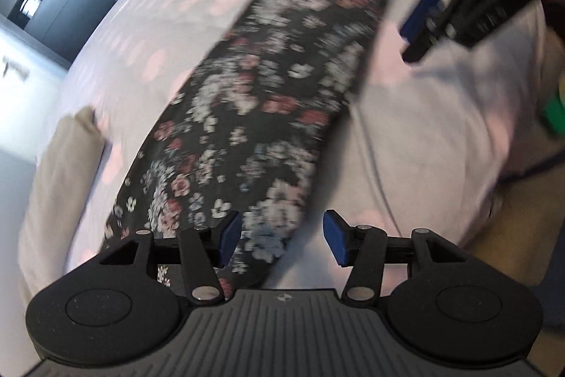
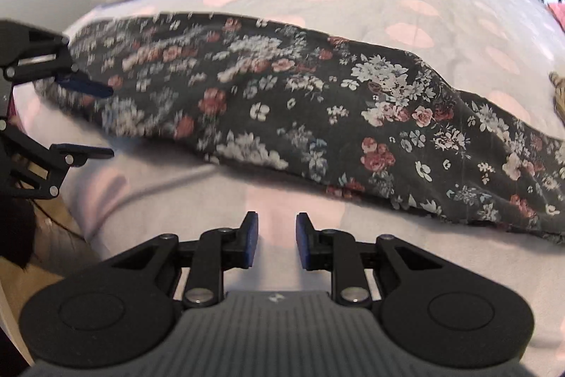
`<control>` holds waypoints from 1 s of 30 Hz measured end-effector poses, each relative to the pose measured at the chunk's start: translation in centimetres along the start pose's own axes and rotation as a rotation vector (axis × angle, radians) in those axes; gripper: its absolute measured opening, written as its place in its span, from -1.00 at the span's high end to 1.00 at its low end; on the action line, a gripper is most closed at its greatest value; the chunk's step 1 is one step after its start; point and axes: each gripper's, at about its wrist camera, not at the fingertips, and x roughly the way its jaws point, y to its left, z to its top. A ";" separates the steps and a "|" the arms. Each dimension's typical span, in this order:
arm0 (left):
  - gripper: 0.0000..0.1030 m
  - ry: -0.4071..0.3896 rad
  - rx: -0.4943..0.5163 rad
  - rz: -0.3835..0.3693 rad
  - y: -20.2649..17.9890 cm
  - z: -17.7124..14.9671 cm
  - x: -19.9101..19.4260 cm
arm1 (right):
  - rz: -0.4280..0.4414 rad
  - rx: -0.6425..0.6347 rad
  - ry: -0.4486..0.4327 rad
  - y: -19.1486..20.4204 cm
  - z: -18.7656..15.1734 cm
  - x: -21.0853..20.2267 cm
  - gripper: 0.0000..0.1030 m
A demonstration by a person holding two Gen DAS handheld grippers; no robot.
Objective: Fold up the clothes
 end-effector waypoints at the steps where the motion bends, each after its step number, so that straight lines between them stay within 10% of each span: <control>1: 0.13 0.004 0.020 0.015 -0.4 0.0 0.1 | -0.004 -0.006 -0.001 0.0 0.0 0.0 0.49; 13: 0.99 0.007 -0.073 0.080 1.8 -1.2 0.2 | 0.059 -0.073 -0.010 1.9 1.1 1.2 0.47; 21: 1.00 -0.026 -0.186 0.140 4.4 -1.6 -0.1 | 0.116 -0.147 -0.046 4.3 3.3 2.0 0.47; 27: 0.98 -0.144 -0.185 0.021 4.7 -1.8 -1.7 | 0.238 -0.207 -0.034 6.2 4.0 3.3 0.39; 30: 0.54 -0.146 -0.108 0.013 3.4 -1.7 -1.7 | 0.261 -0.265 -0.045 7.2 3.6 4.0 0.39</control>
